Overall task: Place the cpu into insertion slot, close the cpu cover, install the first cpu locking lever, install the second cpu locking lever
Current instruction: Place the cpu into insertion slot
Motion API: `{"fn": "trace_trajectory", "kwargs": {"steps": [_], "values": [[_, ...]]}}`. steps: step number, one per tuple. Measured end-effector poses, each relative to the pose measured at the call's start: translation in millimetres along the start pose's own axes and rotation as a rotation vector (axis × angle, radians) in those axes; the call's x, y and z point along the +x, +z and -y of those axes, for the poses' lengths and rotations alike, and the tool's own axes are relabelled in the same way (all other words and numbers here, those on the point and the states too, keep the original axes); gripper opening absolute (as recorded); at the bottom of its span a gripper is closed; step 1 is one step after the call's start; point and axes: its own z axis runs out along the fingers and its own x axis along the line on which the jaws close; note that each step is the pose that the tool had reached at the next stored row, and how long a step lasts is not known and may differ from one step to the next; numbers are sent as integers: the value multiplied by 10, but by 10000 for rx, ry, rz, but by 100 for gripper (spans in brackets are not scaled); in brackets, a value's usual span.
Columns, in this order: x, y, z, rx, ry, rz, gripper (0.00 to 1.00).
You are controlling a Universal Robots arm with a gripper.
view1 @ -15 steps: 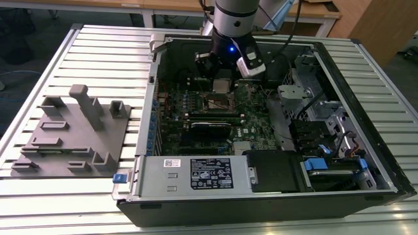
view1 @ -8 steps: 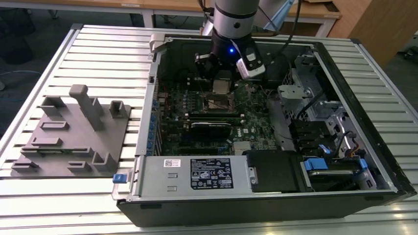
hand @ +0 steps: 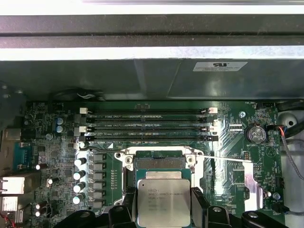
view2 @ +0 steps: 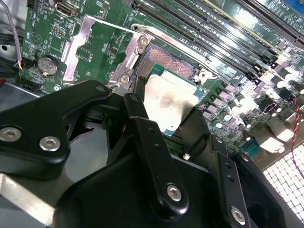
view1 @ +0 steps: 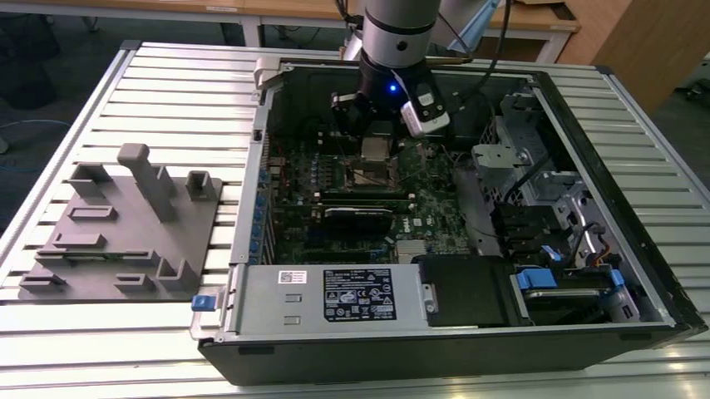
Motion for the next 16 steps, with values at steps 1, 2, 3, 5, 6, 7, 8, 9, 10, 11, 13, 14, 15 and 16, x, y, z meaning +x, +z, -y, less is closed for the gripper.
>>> {"fn": "trace_trajectory", "kwargs": {"steps": [1, 2, 3, 5, 6, 7, 8, 9, 10, 11, 13, 14, 15, 16], "values": [[0, 0, 0, 0, 0, 0, 54], [0, 1, 0, -1, 0, 1, 54], [0, 2, 0, -3, -1, 1, 54], [0, 2, 0, -2, 0, 1, 54], [0, 2, 0, -3, 0, 1, 54], [0, 3, 0, -3, 0, 1, 54], [0, 3, 0, -2, 9, 2, 54], [0, 3, 0, -2, 54, 6, 54], [0, 6, 0, -4, 160, 16, 54], [0, 9, 0, -4, 310, 30, 54], [0, 16, 1, 0, 646, 59, 54], [0, 20, 1, 0, 825, 75, 54], [0, 25, 2, 1, 1005, 91, 54], [0, 29, 2, 2, 1182, 107, 54]]}}
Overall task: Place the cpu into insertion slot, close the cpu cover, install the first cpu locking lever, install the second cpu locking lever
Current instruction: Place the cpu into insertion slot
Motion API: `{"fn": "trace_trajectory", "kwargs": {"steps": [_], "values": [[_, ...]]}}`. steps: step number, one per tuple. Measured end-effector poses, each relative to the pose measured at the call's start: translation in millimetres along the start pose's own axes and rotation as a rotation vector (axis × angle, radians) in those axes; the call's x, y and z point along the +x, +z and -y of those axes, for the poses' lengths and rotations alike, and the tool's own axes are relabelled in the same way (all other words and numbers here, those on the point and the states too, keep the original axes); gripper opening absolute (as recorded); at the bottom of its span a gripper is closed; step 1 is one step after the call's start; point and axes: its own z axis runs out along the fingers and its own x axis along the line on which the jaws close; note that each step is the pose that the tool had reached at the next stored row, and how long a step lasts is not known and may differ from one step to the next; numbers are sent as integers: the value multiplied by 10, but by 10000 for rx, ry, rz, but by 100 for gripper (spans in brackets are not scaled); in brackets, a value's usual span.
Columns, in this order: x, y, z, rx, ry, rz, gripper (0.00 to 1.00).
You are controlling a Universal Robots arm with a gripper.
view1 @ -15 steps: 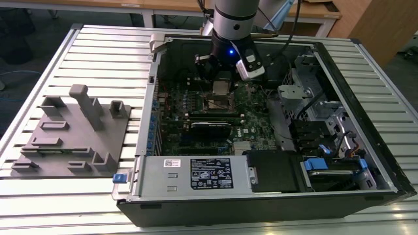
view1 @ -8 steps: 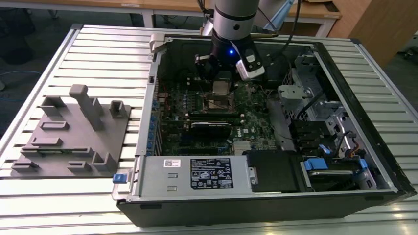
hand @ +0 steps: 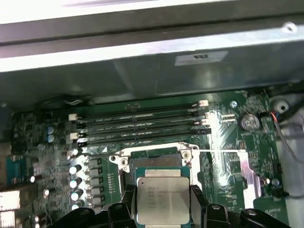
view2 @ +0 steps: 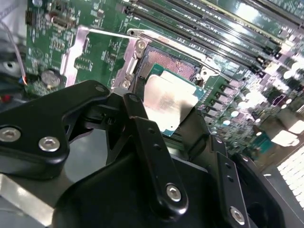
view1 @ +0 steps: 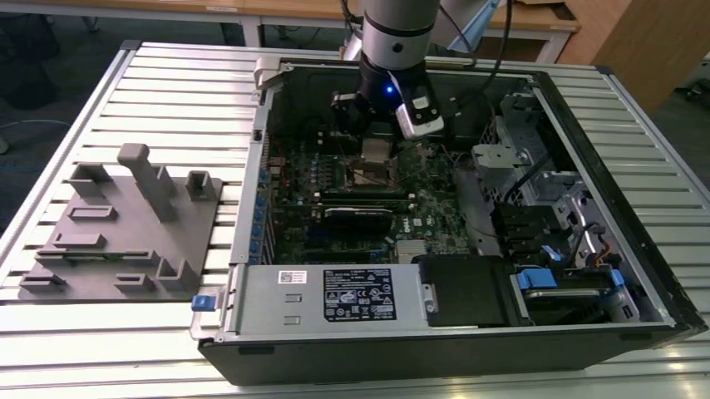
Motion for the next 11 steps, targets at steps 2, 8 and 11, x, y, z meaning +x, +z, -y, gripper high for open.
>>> {"fn": "trace_trajectory", "kwargs": {"steps": [2, 8, 11], "values": [[0, 9, 1, 2, 358, 32, 54], [0, 24, 2, 7, 1445, 128, 54], [0, 29, 3, 9, 1998, 177, 54]]}}
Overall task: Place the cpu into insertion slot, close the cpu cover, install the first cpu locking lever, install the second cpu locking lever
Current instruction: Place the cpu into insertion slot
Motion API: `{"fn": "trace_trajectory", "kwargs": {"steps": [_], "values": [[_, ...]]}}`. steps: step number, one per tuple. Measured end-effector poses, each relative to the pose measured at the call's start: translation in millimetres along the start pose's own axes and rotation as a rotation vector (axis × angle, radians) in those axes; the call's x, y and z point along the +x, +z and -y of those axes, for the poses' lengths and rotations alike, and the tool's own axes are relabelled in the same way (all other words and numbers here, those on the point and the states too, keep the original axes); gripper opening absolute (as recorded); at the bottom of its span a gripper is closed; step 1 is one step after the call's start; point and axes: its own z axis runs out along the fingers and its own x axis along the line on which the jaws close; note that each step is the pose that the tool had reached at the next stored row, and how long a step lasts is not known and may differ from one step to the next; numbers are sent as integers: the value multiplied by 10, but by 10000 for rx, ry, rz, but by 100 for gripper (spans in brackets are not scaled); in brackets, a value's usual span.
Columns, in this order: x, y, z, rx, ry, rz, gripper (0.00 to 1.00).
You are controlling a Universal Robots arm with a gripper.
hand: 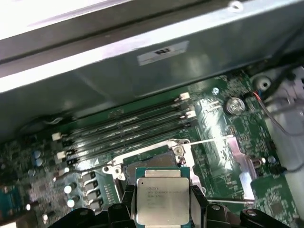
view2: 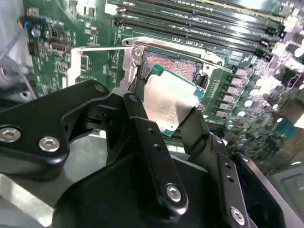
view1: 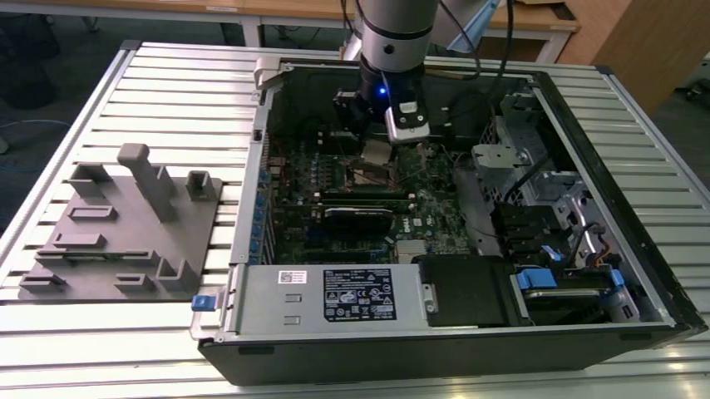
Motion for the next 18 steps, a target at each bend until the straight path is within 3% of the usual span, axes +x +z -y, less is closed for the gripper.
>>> {"fn": "trace_trajectory", "kwargs": {"steps": [18], "values": [[0, 12, 1, 14, 3139, 279, 54]]}}
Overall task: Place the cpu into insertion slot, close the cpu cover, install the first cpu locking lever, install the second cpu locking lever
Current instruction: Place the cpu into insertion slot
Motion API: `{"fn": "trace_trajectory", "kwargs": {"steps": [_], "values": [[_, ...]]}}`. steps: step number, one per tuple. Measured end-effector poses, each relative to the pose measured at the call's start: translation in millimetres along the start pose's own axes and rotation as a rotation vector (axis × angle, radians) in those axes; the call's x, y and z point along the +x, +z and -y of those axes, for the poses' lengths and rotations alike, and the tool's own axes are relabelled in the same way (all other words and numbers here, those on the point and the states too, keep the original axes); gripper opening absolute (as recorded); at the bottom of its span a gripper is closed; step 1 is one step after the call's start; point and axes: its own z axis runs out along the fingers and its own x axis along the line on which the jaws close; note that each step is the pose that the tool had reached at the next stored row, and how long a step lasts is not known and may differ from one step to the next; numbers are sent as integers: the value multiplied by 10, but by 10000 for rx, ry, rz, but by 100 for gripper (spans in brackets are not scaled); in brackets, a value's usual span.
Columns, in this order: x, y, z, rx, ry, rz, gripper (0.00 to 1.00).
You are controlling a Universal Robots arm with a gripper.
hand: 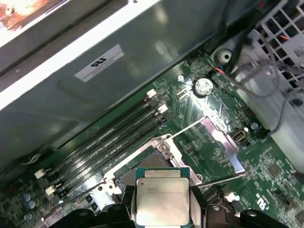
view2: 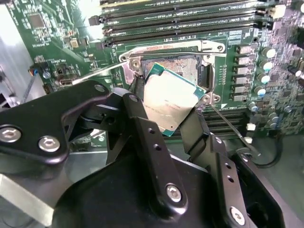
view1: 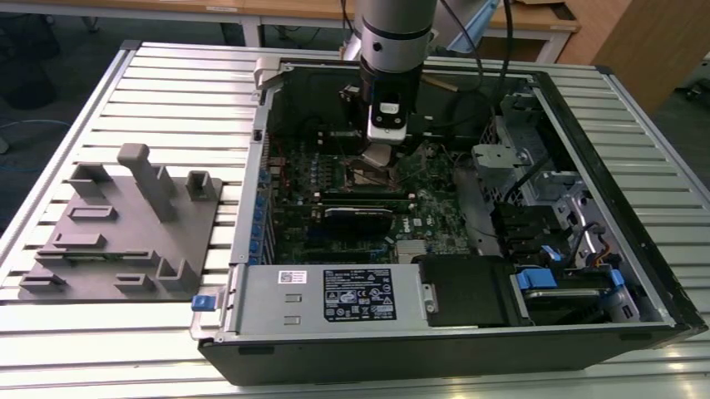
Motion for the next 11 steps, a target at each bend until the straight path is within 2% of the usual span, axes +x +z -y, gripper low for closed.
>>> {"fn": "trace_trajectory", "kwargs": {"steps": [8, 11], "values": [[0, 0, 0, 0, 41, 5, 54], [1, 0, 0, 1, 347, 31, 54]]}}
